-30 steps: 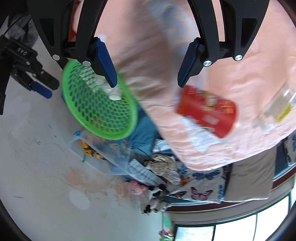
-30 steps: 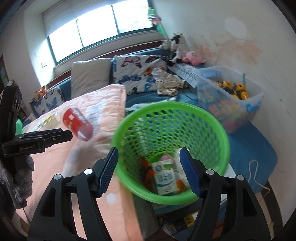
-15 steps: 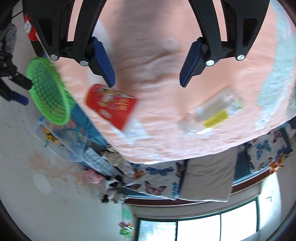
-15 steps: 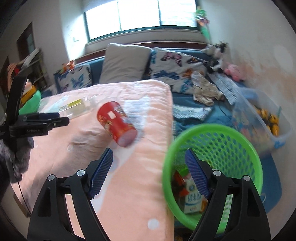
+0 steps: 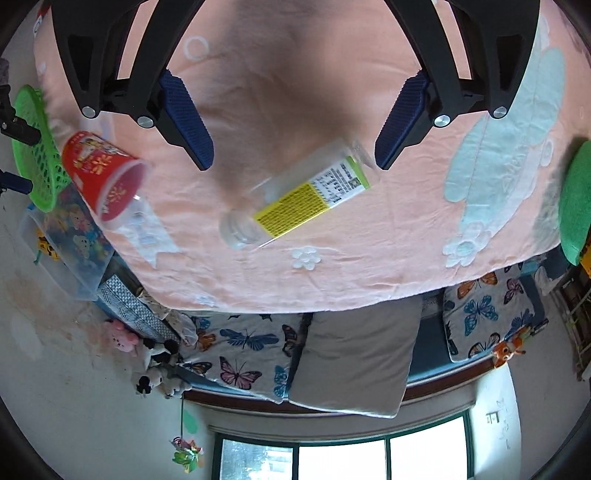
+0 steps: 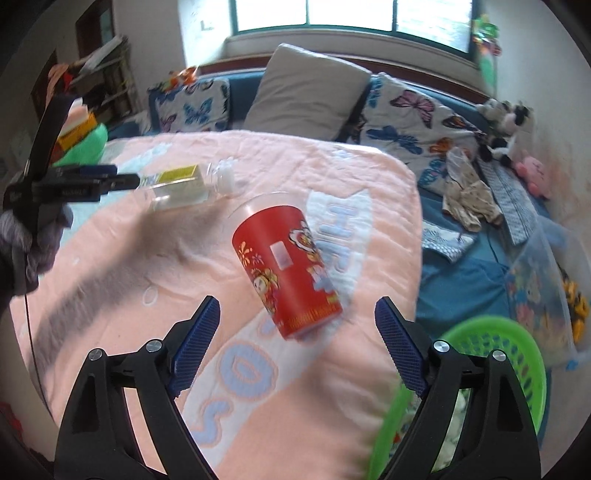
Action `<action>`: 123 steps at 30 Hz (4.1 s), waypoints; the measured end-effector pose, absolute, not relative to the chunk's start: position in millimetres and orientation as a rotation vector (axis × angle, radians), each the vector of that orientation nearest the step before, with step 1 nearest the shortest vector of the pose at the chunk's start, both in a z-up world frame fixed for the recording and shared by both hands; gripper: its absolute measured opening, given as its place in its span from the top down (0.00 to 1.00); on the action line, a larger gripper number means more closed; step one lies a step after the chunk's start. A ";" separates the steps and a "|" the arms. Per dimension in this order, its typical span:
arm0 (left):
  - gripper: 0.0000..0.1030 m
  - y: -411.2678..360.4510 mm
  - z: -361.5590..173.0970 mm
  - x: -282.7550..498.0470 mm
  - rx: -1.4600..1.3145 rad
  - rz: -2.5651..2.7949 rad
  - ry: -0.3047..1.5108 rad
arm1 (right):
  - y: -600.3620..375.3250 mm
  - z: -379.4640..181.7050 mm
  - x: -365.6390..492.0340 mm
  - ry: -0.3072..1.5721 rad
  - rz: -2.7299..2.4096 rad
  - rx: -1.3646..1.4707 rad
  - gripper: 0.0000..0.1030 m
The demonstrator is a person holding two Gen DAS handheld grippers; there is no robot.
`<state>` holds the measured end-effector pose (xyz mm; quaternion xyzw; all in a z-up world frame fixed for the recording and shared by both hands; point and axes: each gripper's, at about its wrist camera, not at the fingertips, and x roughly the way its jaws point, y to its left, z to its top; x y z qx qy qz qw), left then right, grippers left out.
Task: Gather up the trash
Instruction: 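Grasp the red paper cup with the right tool, then grasp the clear plastic bottle with yellow label with the left tool, then carry the red paper cup over the basket and open the right tool, then carry the plastic bottle over the basket and open the left tool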
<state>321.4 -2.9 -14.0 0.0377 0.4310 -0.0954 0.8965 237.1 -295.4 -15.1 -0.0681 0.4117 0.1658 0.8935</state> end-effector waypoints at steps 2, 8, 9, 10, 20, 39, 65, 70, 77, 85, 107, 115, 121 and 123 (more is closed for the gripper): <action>0.14 -2.2 -18.6 331.5 0.090 -0.198 0.907 | -289.9 -20.4 247.3 0.870 0.365 -0.155 0.16; 0.11 -4.7 -31.3 358.7 0.147 -0.247 0.933 | -282.4 -37.0 277.0 0.917 0.398 -0.176 0.16; 0.11 -4.6 -33.2 361.9 0.153 -0.253 0.937 | -281.4 -40.6 282.4 0.924 0.398 -0.182 0.16; 0.11 -5.5 -36.2 365.2 0.162 -0.261 0.943 | -281.6 -42.4 285.4 0.929 0.400 -0.182 0.16; 0.10 -8.0 -55.1 391.6 0.180 -0.299 0.970 | -263.6 -63.2 317.3 0.978 0.453 -0.256 0.15; 0.44 -34.7 -71.9 393.8 0.230 -0.383 1.079 | -248.2 -72.9 313.2 0.990 0.468 -0.238 0.24; 0.54 -76.5 -44.4 344.1 0.129 -0.439 1.027 | -316.3 -35.9 241.9 0.916 0.348 0.023 0.27; 0.54 -105.0 -28.0 308.0 0.118 -0.510 1.006 | -344.2 -24.9 212.5 0.887 0.290 0.085 0.27; 0.54 -152.9 -14.7 266.4 0.133 -0.615 0.991 | -398.8 -15.0 176.6 0.860 0.176 0.156 0.27; 0.54 -199.8 -7.3 238.9 0.182 -0.691 0.971 | -428.9 -8.0 129.7 0.763 0.101 0.115 0.27; 0.54 -303.3 -13.1 218.0 0.216 -0.825 1.013 | -501.7 -53.4 102.0 0.834 -0.100 0.230 0.12; 0.54 -348.5 -20.1 214.1 0.191 -0.873 1.041 | -518.4 -44.5 71.3 0.783 -0.140 0.277 0.12; 0.54 -378.2 -36.1 214.5 0.192 -0.883 1.075 | -529.5 -44.7 47.6 0.760 -0.166 0.331 0.12; 0.54 -383.4 -39.8 215.2 0.198 -0.879 1.084 | -531.7 -46.6 41.3 0.755 -0.169 0.348 0.12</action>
